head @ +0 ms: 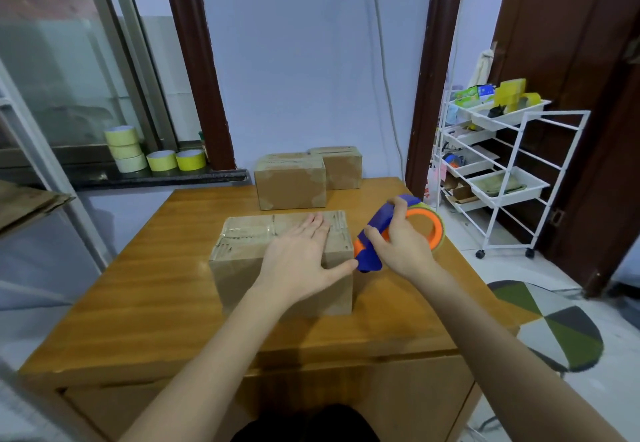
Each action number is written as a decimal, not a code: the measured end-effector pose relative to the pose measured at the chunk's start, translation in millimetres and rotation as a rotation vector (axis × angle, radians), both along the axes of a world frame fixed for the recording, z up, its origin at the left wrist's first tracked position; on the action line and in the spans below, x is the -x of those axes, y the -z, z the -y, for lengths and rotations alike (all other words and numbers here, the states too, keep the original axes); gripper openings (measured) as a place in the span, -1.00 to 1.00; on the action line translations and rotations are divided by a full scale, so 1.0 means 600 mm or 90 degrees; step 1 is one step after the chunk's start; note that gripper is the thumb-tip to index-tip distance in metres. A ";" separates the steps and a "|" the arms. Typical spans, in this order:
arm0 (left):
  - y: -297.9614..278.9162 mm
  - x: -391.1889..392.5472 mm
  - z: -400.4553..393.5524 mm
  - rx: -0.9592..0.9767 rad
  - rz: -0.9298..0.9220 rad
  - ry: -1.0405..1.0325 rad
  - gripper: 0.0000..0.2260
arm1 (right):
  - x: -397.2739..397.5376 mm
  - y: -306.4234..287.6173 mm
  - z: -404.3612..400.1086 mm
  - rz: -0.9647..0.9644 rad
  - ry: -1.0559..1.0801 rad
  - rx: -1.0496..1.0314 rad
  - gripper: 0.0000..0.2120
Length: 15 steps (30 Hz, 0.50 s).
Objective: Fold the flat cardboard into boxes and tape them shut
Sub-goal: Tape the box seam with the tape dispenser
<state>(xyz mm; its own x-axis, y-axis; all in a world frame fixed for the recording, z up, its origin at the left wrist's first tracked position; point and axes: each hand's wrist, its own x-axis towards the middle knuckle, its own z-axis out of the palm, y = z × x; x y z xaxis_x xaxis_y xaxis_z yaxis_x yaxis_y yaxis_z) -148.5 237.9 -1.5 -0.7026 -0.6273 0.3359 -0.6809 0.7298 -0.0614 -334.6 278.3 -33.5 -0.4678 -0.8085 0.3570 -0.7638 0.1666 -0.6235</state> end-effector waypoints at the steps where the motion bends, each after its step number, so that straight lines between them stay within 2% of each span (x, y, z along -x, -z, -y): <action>1: 0.000 0.000 0.000 -0.002 -0.003 0.000 -0.19 | 0.002 -0.003 0.001 -0.038 0.007 -0.001 -0.47; 5: -0.001 0.000 -0.002 0.003 -0.006 0.000 -0.21 | 0.025 -0.013 0.002 -0.183 0.056 0.012 -0.42; 8: -0.002 0.001 -0.003 0.015 -0.006 0.000 -0.24 | 0.046 -0.014 -0.002 -0.276 0.053 -0.010 -0.25; 12: -0.003 0.001 -0.004 0.019 -0.012 -0.005 -0.25 | 0.056 0.005 -0.006 -0.273 -0.034 -0.019 -0.04; 15: -0.003 0.001 -0.005 0.016 -0.016 -0.006 -0.26 | 0.053 0.031 -0.011 -0.246 -0.090 -0.004 -0.04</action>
